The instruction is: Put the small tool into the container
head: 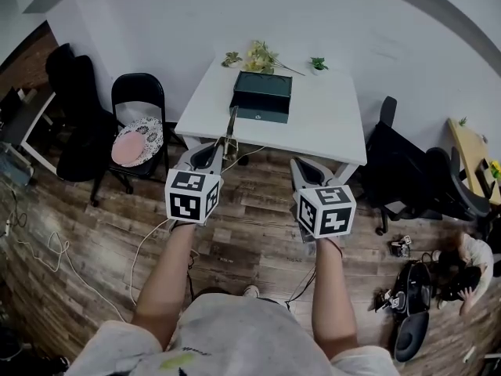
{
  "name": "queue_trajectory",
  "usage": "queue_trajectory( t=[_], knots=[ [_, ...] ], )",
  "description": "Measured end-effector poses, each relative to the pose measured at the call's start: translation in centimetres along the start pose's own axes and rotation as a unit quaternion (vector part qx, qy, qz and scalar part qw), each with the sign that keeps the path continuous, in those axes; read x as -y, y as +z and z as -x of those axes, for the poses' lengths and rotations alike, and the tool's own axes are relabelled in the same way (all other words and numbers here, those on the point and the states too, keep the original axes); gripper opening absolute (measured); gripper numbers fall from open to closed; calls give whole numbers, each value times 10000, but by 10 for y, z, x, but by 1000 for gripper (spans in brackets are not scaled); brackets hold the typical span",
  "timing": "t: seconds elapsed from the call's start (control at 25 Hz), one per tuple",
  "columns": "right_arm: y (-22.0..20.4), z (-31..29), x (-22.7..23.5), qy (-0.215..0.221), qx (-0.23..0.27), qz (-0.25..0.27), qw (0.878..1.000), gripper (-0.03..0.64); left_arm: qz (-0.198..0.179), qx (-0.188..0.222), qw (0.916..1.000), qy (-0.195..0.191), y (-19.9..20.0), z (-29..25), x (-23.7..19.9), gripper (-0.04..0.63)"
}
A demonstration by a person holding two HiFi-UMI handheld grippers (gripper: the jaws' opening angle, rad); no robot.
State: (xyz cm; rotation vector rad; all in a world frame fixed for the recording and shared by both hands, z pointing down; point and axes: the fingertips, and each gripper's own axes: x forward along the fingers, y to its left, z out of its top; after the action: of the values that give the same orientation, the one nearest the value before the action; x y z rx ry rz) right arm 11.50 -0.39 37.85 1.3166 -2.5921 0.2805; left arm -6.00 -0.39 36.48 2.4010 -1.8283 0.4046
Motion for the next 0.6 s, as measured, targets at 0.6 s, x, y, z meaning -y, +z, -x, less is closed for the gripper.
queue_trajectory(
  t=[0.6],
  knots=[
    [4, -38, 20, 30, 51, 118, 9999, 5, 22, 82, 10000, 27, -1, -41, -16, -3]
  ],
)
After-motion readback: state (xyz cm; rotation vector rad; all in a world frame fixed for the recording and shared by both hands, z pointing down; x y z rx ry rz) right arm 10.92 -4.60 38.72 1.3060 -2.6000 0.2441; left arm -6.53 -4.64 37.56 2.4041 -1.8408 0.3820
